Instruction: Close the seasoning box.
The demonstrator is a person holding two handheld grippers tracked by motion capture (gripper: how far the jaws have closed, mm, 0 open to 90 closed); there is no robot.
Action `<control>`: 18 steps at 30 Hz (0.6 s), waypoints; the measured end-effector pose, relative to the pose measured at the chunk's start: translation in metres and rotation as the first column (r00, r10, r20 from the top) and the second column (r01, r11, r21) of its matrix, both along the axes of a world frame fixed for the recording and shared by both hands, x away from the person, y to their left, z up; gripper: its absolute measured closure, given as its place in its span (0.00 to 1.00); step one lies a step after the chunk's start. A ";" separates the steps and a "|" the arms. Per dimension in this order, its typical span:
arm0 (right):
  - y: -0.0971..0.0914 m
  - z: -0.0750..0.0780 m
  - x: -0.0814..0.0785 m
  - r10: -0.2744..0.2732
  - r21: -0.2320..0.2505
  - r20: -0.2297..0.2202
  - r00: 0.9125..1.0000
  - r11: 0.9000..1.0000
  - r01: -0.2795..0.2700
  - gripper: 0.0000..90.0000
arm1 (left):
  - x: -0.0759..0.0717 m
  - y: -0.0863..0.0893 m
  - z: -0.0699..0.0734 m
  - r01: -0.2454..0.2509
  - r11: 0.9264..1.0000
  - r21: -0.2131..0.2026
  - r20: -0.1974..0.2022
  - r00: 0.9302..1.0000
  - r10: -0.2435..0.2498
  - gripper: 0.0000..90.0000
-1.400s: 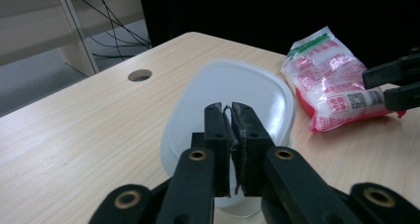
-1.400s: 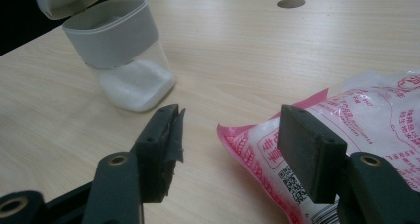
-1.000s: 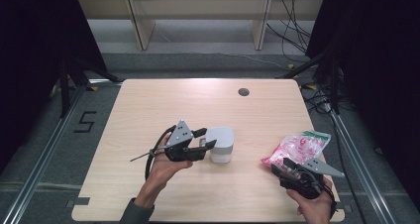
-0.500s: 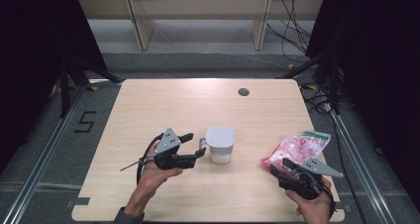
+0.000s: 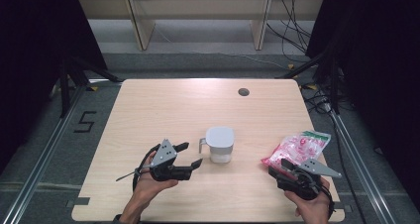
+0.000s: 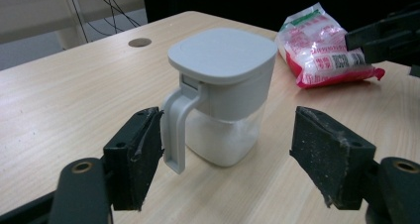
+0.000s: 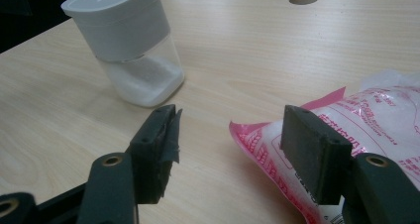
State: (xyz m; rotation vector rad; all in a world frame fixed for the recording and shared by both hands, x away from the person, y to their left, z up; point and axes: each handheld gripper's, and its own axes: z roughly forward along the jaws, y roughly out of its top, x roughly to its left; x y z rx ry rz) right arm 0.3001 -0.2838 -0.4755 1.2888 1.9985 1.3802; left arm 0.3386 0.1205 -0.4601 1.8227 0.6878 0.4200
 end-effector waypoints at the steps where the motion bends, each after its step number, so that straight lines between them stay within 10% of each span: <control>1: 0.000 0.000 0.000 0.001 -0.002 -0.002 1.000 1.000 -0.001 0.44 | -0.001 0.000 -0.001 0.005 1.000 -0.001 -0.001 1.000 -0.005 0.30; 18: 0.004 -0.002 -0.003 0.012 0.014 -0.059 0.998 1.000 -0.011 0.44 | -0.017 -0.006 -0.024 0.019 0.998 0.055 -0.025 1.000 -0.018 0.30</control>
